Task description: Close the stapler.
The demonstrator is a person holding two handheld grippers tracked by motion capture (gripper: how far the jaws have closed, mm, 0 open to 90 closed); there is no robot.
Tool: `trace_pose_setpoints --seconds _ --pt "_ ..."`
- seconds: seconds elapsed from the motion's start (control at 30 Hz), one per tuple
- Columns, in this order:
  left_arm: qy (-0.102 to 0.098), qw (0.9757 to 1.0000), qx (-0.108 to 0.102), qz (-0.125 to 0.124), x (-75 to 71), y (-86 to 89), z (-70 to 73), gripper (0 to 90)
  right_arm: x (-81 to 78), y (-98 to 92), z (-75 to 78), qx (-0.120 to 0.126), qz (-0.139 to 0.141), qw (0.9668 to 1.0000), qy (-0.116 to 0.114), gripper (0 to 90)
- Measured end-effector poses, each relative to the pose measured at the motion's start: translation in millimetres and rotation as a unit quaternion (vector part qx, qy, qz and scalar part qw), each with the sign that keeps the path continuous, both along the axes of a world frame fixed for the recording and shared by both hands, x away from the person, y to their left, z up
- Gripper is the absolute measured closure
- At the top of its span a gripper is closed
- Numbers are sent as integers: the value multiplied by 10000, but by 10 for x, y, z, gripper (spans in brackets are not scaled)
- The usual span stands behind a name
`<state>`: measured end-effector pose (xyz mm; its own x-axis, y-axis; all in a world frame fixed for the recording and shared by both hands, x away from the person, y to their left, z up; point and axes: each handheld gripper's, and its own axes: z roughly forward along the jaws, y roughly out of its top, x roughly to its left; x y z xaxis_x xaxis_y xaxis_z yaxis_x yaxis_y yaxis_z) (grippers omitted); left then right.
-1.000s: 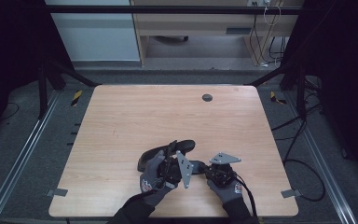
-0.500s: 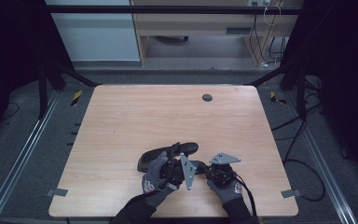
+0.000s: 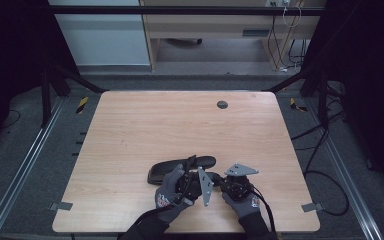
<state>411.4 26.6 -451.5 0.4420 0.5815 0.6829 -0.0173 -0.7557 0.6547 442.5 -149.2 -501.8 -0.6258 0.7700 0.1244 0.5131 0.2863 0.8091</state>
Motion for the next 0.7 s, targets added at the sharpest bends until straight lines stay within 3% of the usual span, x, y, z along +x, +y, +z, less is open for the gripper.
trace_pose_setpoints --seconds 0.27,0.5,0.7 --pt "-51 9993 363 -31 -11 -84 -130 489 5 -9 0 42 -31 10000 57 900" --pt "22 9985 523 -139 7 -133 -205 473 0 -77 32 102 -100 9999 -39 900" --pt "34 9987 487 -174 -5 -118 -206 463 7 -162 42 88 -242 9996 -96 900"
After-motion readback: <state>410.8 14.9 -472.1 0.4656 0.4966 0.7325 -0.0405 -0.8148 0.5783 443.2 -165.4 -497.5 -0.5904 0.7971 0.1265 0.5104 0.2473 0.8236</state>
